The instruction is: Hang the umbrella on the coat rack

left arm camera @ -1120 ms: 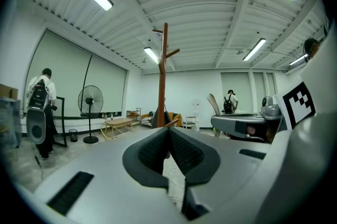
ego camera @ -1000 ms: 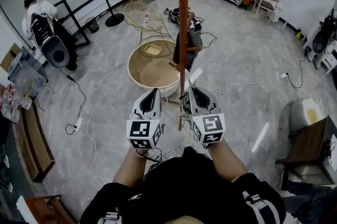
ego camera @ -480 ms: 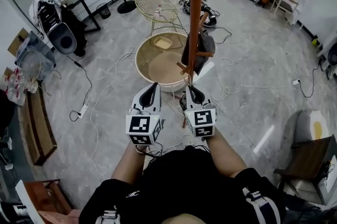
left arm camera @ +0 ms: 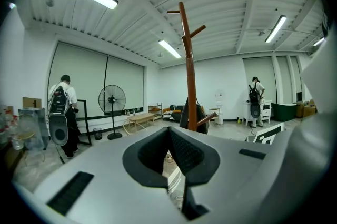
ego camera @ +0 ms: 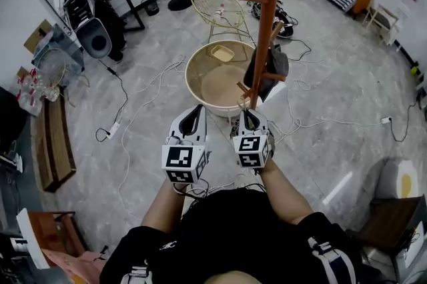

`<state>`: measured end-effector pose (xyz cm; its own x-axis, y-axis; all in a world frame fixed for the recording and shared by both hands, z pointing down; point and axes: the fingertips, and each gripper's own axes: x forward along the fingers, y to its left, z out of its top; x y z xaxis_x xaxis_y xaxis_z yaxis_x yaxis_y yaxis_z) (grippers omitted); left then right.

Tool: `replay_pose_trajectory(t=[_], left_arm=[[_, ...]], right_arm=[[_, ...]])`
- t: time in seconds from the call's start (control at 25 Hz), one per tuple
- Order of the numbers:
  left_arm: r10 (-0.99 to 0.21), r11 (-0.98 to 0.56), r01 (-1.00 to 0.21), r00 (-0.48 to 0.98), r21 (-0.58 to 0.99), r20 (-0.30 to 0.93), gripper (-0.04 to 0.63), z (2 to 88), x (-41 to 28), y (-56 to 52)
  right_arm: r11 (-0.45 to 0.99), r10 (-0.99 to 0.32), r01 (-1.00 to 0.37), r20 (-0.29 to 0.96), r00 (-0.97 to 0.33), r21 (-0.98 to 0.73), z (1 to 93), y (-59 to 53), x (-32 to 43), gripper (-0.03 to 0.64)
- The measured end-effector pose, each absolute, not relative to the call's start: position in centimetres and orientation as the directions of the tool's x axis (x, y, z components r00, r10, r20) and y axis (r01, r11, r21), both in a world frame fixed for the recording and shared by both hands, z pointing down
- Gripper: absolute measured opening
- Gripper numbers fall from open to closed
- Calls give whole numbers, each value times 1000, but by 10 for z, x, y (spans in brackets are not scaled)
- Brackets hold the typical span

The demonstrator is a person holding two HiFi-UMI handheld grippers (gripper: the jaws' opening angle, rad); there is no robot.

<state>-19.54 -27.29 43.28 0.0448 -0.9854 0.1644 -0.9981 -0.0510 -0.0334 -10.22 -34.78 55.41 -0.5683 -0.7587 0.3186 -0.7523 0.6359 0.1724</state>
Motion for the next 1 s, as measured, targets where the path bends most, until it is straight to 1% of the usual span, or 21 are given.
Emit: replay_pose_trajectory(t=[0.36,0.6,0.76,1.0], left_arm=[[-985,-5,-999,-1,-34,174,17,432,-206,-298],[-985,19,-999,-24,-31,172,17,432,-212,-317],[-985,29,-999,-33,-24,171,17,435,-217,-333],[-985,27,-999,-30,-19,172,17,438,-215,-356]], right_arm=[[645,-750,-719,392,-532,258,581,-387,-108,17],[656,-738,-700,433,-517,282,600,-407,-109,17],[669,-725,-688,450,-522,281,608,-419,-113,17],[680,-700,-697,483,-525,228,621,-441,-110,17]])
